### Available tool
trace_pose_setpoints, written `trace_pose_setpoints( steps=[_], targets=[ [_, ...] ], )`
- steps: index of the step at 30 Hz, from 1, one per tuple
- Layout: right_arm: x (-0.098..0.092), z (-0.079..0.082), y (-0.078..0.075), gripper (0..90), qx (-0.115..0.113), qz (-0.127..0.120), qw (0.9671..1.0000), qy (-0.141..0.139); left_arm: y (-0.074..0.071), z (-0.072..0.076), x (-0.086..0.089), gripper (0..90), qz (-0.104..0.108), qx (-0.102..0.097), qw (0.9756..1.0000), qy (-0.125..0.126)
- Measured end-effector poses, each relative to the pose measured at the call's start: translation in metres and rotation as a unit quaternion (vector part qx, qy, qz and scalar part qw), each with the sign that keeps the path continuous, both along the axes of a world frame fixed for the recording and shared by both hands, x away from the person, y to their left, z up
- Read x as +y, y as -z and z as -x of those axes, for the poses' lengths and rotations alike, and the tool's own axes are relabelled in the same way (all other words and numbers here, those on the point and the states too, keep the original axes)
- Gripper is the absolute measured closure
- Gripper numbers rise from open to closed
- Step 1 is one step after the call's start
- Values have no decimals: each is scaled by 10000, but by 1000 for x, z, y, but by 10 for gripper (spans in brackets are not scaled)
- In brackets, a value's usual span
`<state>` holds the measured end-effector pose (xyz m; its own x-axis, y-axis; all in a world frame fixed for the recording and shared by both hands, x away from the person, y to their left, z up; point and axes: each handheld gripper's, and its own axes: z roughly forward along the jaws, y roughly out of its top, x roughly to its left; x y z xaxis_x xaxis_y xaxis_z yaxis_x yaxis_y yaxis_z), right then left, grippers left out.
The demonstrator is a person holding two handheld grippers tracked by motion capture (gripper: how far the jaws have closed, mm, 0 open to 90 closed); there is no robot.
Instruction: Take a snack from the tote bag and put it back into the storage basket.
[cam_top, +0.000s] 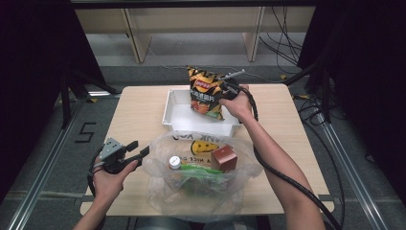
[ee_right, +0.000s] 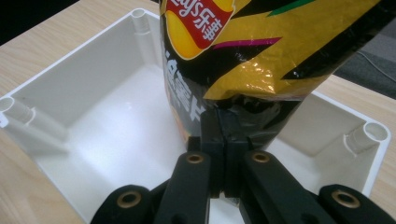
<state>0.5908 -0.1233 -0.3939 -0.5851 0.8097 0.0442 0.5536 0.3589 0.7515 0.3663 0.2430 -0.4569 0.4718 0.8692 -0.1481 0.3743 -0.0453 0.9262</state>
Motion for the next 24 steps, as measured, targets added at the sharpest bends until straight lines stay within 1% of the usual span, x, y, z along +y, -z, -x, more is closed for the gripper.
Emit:
trace_pose_setpoints(
  steps=[3, 4, 5, 6, 8, 9, 10, 11, 12, 13, 14, 15, 16, 17, 18, 19, 20, 22, 24],
  targets=[
    [1, -1, 1, 900, 14, 42, 10000, 44, 0, 0, 0, 447, 7, 2, 10000, -2],
    [2, 0, 1, 900, 64, 6, 9999, 90, 0, 0, 0, 447, 10, 5, 10000, -2],
    [2, -1, 1, 900, 61, 26, 9999, 108, 0, 0, 0, 447, 9, 5, 10000, 0],
    [2, 0, 1, 900, 129, 42, 9999, 99, 0, 0, 0, 447, 8, 5, 10000, 0],
    [2, -1, 1, 900, 107, 45, 9999, 106, 0, 0, 0, 447, 5, 2, 10000, 7],
    [2, -2, 2, 900, -42, 111, 9999, 70, 0, 0, 0, 447, 6, 6, 10000, 8],
    [2, -2, 2, 900, -26, 117, 9999, 83, 0, 0, 0, 447, 9, 13, 10000, 8],
    [1, -3, 1, 900, -17, 195, 9998, 22, 0, 0, 0, 447, 1, 16, 10000, 9],
    [2, -2, 1, 900, 25, 165, 9999, 43, 0, 0, 0, 447, -3, 15, 10000, 8],
    [0, -4, 1, 900, -23, 230, 9997, -15, 0, 0, 0, 447, -6, 17, 10000, 12],
    [0, -3, 1, 900, -34, 271, 9996, -4, 0, 0, 0, 447, -5, 17, 10000, 11],
    [1, -3, 3, 900, 3, 251, 9997, 24, 0, 0, 0, 447, 2, 14, 10000, 7],
    [2, -2, 5, 900, 9, 151, 9999, 77, 0, 0, 0, 447, 5, 17, 10000, 14],
    [1, -3, 5, 900, 32, 269, 9996, 34, 0, 0, 0, 447, 2, 11, 10000, 3],
    [2, -2, 5, 900, 122, 232, 9996, 65, 0, 0, 0, 447, 6, 11, 10000, 5],
    [1, -4, 6, 900, 31, 282, 9996, 32, 0, 0, 0, 447, 4, 12, 10000, 3],
    [1, -4, 6, 900, 45, 297, 9995, 9, 0, 0, 0, 447, 4, 11, 10000, 3],
    [1, -4, 6, 900, 44, 311, 9995, 52, 0, 0, 0, 447, 4, 9, 10000, 5],
    [1, -5, 6, 900, -58, 399, 9992, 17, 0, 0, 0, 447, 0, 12, 10000, 5]
  ],
)
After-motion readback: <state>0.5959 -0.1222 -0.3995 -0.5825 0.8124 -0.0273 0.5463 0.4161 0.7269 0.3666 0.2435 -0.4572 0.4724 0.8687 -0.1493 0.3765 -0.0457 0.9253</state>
